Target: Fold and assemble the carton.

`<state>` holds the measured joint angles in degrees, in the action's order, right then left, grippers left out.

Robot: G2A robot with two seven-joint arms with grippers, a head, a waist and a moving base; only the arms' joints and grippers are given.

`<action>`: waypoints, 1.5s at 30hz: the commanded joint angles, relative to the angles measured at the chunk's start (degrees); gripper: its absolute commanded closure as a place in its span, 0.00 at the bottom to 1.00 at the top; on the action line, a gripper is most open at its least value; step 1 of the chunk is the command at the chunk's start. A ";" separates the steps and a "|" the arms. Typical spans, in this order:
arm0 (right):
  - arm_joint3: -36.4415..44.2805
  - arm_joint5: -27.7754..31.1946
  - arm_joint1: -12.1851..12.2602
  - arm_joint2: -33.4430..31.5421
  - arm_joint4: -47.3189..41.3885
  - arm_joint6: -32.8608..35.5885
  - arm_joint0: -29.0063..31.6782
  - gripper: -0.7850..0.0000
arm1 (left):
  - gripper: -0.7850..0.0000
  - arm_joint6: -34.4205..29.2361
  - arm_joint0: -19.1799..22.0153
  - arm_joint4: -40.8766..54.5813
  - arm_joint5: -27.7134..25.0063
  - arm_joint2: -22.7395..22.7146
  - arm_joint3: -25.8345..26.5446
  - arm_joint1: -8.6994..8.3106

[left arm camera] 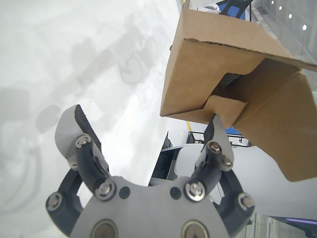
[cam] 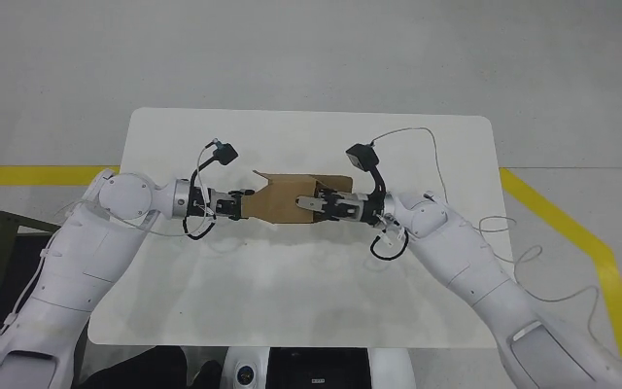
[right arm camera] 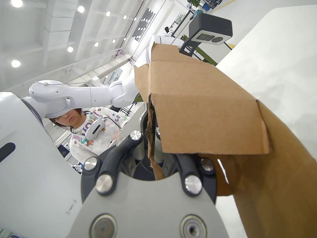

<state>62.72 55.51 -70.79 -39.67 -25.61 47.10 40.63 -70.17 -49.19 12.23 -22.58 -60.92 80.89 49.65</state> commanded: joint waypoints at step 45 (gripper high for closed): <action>-1.04 -9.07 0.81 2.98 -8.90 10.75 -0.92 1.00 | 0.00 -1.60 2.50 1.52 -0.51 -0.37 -5.23 0.56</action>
<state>61.67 46.40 -69.96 -36.78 -34.46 57.88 39.79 -71.79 -46.66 13.80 -23.16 -61.40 75.44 50.18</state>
